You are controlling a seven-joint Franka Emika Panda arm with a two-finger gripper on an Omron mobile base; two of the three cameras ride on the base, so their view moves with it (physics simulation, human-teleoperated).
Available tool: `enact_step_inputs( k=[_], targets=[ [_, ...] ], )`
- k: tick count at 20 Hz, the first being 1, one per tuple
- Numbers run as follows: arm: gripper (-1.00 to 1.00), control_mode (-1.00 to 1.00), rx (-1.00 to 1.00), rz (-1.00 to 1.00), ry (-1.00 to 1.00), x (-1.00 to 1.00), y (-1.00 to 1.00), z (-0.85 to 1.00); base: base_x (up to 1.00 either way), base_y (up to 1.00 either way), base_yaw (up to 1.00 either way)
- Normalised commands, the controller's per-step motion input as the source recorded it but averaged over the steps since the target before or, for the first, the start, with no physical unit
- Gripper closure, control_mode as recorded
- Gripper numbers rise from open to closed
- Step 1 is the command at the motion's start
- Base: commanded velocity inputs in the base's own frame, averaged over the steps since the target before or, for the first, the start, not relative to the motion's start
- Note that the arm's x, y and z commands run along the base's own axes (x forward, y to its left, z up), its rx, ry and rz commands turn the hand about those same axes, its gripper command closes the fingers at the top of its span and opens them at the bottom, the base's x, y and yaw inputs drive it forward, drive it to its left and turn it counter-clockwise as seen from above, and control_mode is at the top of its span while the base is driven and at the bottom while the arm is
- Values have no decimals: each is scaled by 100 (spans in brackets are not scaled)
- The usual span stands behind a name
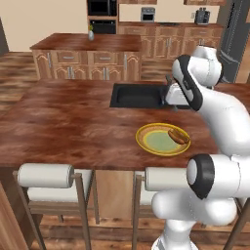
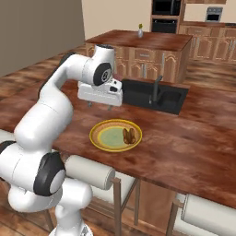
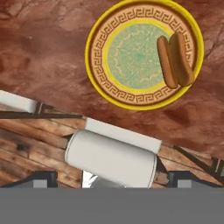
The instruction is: Move the hot dog bun to the plate on the dining table and place the condiment next to that plate. Then navigate to the fridge and take the sausage and place it on the plate as well.
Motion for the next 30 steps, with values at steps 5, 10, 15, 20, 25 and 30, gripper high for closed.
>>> enact_step_inputs(
  k=[5,10,15,20,25,30],
  targets=[
    [-100,-100,0,-2,0,-71,0,-12,0,0,0],
    [-100,100,0,0,0,0,0,0,-77,34,0],
    [-100,100,0,0,0,0,0,0,-32,100,0],
    [-100,100,0,0,0,0,0,0,1,100,0],
    [-100,100,0,0,0,0,0,0,16,100,-1],
    [-100,100,0,0,0,0,0,0,19,100,-2]
  ],
)
